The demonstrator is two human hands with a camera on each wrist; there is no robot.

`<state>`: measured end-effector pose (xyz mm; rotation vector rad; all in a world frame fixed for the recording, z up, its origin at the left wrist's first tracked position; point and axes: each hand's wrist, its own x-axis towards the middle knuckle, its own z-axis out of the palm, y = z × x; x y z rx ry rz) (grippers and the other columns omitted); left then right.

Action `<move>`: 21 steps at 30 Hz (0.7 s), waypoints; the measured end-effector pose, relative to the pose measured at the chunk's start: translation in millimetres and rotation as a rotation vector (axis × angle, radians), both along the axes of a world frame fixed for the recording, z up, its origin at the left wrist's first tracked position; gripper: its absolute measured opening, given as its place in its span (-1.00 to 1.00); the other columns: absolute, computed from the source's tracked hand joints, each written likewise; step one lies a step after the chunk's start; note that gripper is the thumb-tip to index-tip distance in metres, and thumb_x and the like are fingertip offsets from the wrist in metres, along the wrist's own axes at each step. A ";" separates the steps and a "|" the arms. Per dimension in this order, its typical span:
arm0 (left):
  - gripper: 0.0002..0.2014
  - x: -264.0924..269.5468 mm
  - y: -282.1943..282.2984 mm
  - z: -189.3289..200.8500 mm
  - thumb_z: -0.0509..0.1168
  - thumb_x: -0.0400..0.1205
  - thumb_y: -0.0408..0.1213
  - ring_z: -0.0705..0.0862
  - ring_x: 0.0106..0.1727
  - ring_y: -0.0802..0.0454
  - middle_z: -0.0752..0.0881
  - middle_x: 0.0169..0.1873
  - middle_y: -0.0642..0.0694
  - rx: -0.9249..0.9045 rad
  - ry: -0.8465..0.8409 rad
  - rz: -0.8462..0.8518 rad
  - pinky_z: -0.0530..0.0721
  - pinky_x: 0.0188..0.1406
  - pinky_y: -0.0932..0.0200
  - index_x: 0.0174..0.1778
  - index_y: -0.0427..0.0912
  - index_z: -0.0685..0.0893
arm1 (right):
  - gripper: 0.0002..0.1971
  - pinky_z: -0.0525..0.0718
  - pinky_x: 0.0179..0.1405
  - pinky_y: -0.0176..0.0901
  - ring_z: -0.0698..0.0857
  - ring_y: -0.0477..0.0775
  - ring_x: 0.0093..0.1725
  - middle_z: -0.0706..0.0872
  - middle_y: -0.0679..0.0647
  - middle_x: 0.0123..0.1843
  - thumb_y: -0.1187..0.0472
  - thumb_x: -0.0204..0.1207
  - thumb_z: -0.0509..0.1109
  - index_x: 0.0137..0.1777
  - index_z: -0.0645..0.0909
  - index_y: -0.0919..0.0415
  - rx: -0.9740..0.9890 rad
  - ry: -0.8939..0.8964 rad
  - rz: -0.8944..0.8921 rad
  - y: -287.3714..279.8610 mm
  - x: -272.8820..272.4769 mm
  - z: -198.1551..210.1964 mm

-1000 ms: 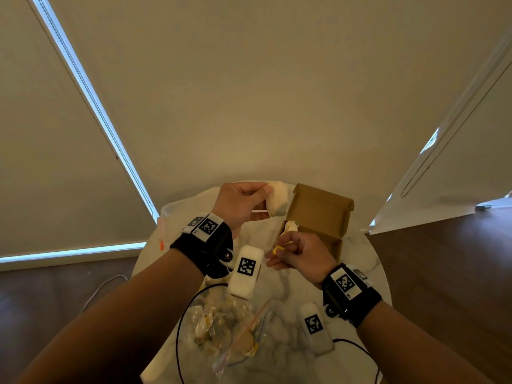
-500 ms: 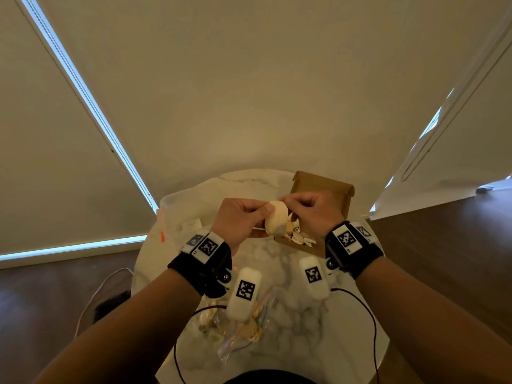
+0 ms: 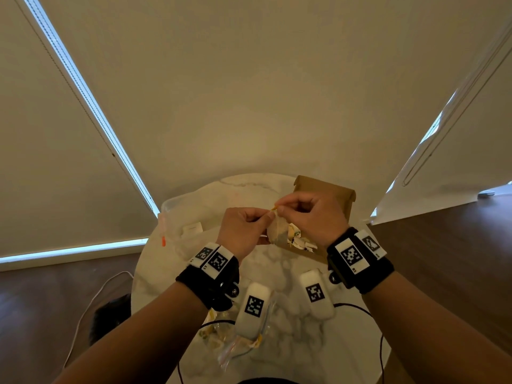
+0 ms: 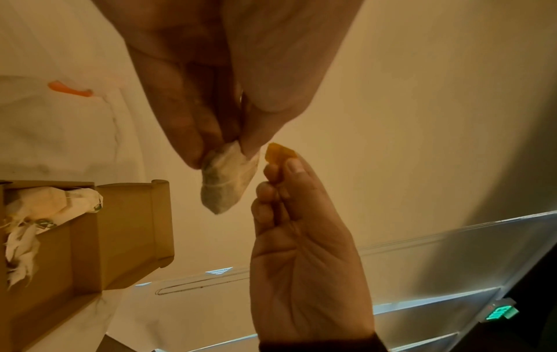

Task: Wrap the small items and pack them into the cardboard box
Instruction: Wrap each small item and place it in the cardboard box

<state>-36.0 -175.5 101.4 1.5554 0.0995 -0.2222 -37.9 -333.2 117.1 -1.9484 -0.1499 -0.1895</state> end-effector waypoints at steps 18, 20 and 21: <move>-0.87 5.8 3.8 -3.4 0.40 0.61 -0.38 0.83 -0.21 -0.12 0.84 -0.25 -0.19 0.217 -0.167 -0.062 0.83 -0.25 -0.14 -0.20 -0.11 0.82 | -0.95 0.74 -0.25 -0.24 0.75 -0.09 -0.28 0.78 -0.07 -0.30 0.23 0.43 0.54 -0.23 0.75 0.09 -0.157 0.044 -0.110 -11.7 -5.1 -10.1; -0.87 6.5 4.1 -5.0 0.41 0.61 -0.37 0.83 -0.20 -0.12 0.84 -0.25 -0.19 0.228 -0.182 -0.063 0.83 -0.25 -0.17 -0.19 -0.10 0.83 | -0.94 0.75 -0.21 -0.23 0.76 -0.09 -0.26 0.79 -0.07 -0.28 0.23 0.43 0.54 -0.23 0.75 0.07 -0.132 0.078 -0.107 -12.0 -4.3 -10.7; -0.87 6.8 4.1 -5.4 0.41 0.61 -0.36 0.83 -0.20 -0.12 0.84 -0.25 -0.18 0.227 -0.191 -0.061 0.83 -0.25 -0.17 -0.20 -0.09 0.83 | -0.94 0.75 -0.20 -0.21 0.76 -0.08 -0.25 0.79 -0.06 -0.28 0.23 0.43 0.55 -0.23 0.75 0.07 -0.115 0.097 -0.102 -12.4 -3.6 -11.0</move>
